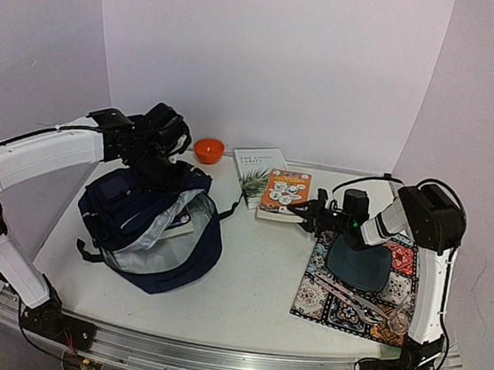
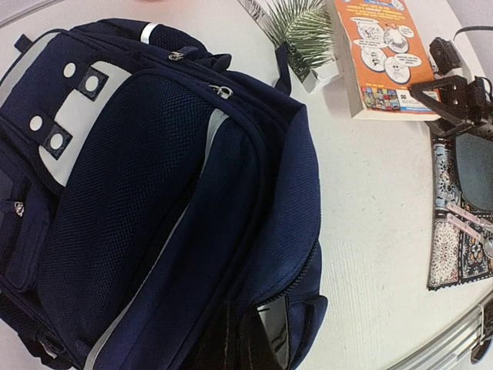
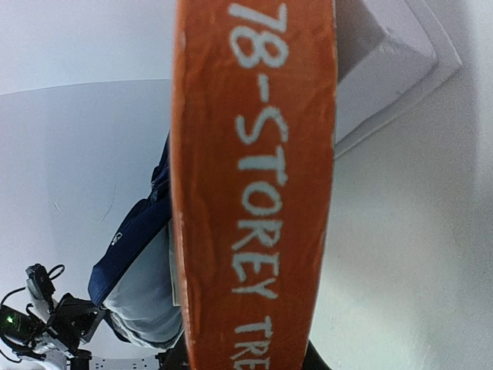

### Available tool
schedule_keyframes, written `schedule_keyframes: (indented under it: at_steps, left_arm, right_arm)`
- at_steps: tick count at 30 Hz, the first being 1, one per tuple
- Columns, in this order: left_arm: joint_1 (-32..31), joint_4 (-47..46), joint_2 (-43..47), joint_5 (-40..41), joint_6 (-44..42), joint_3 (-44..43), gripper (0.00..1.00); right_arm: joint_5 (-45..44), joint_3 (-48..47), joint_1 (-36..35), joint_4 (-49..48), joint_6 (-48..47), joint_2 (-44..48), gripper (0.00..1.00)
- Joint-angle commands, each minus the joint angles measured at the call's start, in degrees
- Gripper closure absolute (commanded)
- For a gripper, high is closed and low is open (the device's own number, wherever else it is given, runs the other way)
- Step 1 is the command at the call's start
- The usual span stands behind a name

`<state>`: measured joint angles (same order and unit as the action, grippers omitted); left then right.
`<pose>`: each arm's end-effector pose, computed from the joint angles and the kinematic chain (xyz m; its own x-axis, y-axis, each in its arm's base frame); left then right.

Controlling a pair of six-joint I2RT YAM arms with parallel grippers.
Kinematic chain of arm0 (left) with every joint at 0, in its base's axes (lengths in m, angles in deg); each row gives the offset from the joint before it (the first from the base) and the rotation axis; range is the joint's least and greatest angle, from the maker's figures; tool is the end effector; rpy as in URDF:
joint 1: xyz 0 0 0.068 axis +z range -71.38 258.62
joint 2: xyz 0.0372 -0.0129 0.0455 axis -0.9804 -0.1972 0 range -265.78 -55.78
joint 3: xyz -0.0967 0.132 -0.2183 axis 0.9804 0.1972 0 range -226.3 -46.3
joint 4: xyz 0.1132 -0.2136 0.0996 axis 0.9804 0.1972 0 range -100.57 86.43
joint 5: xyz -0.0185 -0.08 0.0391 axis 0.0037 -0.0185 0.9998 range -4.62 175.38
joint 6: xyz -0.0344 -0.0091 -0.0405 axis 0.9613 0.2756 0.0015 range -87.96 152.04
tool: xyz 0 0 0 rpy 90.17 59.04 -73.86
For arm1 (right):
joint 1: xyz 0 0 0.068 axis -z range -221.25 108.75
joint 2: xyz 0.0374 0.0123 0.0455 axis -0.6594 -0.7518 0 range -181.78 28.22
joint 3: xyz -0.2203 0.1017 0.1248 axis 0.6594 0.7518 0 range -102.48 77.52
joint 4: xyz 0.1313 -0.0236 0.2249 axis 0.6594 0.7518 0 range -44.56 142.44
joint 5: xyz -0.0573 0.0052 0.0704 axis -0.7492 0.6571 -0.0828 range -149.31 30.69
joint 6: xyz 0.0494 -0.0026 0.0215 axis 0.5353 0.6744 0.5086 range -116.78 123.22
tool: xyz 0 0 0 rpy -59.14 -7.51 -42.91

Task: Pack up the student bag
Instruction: Pick up the book, then place the book in the largest pocket of the bag.

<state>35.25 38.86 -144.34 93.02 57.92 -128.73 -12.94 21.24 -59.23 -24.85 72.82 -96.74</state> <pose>0.2397 -0.2198 0.3209 -0.8125 0.1725 -0.5569 0.3016 0.9418 -0.1483 0.3866 0.1526 0.1263 -0.8353 0.4088 -0.3675 -0.3393 0.1426 0.9298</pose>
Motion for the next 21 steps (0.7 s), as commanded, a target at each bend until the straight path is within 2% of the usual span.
schedule_keyframes:
  at_steps: [1, 10, 21]
  left_arm:
    - [0.8, -3.1, -0.2, 3.0, -2.2, -5.3, 1.0]
    - [0.9, -2.9, -1.2, 3.3, -6.5, -10.1, 1.0]
    - [1.0, -1.5, -2.8, 4.3, -11.2, -17.1, 1.0]
  right_arm:
    - [3.5, 3.1, -0.1, -9.4, 2.0, 7.9, 0.99]
    - [5.8, 6.4, -3.0, -9.4, 3.7, 18.6, 1.0]
    - [5.8, 4.5, -15.7, -8.3, 7.4, 20.3, 1.0]
